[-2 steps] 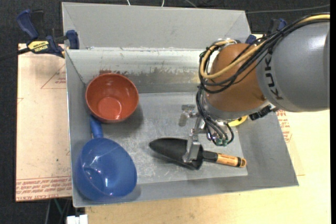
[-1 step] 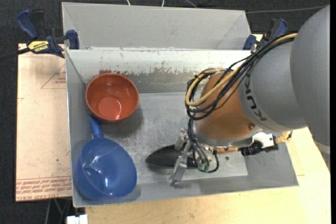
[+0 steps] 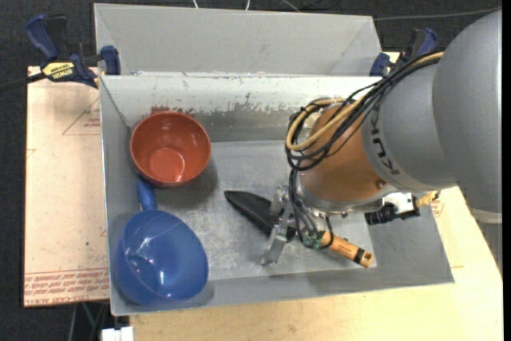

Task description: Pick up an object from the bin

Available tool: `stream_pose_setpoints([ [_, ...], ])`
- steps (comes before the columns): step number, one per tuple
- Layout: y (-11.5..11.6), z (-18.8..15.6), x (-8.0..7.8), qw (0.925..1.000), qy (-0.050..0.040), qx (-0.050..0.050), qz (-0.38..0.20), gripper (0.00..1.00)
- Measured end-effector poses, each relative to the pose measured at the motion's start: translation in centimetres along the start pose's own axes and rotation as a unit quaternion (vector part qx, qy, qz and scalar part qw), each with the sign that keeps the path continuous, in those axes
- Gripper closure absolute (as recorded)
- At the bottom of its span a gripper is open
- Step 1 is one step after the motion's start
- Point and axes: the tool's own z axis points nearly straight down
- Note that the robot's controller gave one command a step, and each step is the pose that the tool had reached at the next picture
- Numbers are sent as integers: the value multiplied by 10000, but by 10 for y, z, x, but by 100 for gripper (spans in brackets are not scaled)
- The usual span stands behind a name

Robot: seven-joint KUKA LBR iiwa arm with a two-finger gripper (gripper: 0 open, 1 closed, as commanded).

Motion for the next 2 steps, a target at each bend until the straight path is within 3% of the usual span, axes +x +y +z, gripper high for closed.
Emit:
stream_pose_setpoints([
  [1,-1,0,23,9962,94,26,865,100],
  [2,-1,0,23,9962,95,26,870,100],
])
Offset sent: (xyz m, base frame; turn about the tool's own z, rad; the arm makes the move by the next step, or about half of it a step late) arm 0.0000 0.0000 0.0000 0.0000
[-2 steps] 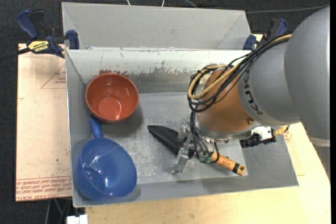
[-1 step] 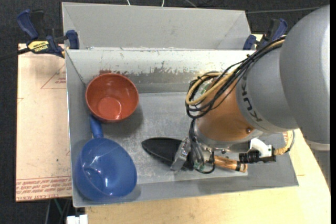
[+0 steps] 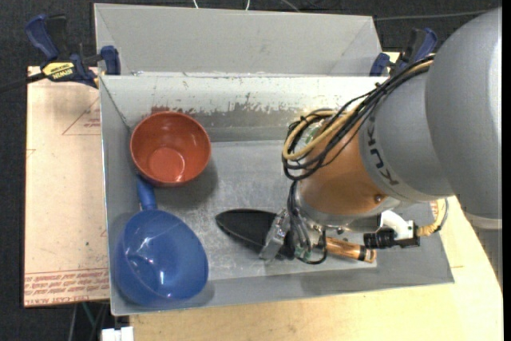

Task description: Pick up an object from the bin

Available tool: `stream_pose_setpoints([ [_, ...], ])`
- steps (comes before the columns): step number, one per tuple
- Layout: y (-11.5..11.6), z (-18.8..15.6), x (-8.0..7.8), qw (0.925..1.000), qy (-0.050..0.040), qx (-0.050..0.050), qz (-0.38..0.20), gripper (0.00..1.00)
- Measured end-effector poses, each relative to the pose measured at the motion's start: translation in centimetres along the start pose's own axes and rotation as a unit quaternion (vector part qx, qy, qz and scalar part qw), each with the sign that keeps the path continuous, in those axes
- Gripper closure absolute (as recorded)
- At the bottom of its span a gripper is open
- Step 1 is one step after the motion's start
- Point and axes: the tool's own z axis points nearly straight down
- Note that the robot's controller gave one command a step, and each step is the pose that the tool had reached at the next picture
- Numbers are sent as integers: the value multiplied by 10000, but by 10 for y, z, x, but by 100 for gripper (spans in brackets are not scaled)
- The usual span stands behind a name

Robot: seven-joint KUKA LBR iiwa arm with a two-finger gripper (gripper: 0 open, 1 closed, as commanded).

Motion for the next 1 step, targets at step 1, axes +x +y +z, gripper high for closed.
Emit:
stream_pose_setpoints([
  [1,0,-28,1,10000,16,9,-10,100],
])
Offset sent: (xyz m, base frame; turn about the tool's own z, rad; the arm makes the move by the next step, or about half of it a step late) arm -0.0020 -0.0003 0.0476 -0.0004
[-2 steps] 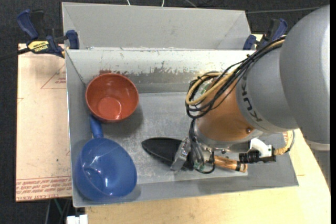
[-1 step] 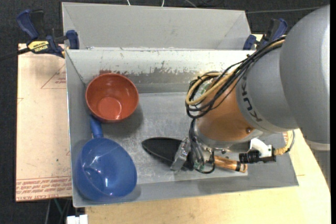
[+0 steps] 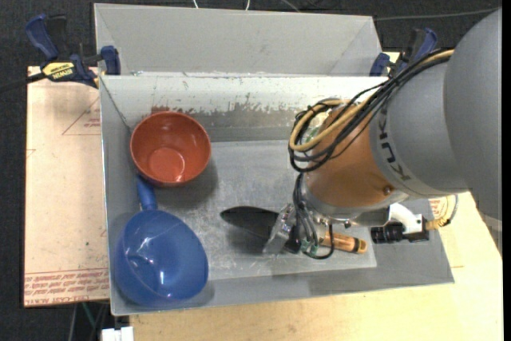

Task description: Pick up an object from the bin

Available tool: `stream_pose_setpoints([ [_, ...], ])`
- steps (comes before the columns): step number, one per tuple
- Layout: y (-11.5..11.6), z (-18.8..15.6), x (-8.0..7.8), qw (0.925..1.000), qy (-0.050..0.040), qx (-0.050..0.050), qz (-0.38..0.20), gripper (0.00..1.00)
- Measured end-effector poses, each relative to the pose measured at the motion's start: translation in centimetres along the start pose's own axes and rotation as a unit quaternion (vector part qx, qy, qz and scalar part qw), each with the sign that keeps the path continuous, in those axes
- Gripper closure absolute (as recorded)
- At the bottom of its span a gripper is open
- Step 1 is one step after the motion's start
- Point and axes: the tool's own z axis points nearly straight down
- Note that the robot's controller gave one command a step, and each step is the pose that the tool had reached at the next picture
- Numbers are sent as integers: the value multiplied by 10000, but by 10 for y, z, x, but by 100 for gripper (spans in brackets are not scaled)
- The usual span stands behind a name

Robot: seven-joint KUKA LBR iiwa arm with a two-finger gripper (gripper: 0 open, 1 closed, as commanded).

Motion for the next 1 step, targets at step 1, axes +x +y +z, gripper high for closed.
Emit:
stream_pose_setpoints([
  [1,0,-16,0,10000,5,-1,-6,100],
])
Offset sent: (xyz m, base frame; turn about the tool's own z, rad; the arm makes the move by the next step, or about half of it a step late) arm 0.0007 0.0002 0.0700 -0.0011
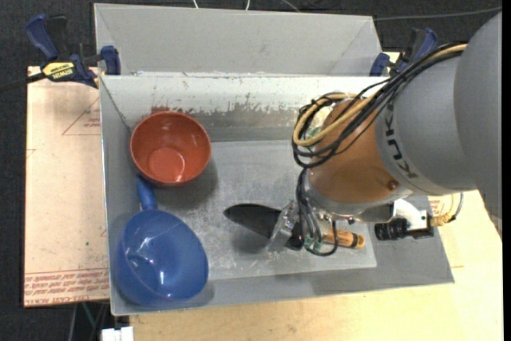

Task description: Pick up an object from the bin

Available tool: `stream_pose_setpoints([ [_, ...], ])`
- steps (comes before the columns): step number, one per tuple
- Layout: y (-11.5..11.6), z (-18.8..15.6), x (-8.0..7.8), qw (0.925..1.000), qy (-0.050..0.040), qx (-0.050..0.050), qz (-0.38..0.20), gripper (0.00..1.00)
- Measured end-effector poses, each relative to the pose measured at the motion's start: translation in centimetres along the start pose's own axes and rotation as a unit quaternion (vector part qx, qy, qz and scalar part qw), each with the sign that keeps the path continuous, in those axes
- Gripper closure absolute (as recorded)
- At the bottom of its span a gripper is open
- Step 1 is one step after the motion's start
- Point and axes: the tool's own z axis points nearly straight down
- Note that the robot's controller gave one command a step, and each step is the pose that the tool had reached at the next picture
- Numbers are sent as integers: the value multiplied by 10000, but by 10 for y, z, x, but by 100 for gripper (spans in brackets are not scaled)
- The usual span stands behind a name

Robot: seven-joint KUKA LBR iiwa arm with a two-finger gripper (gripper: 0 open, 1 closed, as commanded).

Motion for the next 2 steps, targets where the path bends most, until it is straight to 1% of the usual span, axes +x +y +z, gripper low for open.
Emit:
stream_pose_setpoints([
  [1,0,-25,1,10000,18,11,-6,100],
  [2,0,-54,0,10000,2,1,-8,100],
])
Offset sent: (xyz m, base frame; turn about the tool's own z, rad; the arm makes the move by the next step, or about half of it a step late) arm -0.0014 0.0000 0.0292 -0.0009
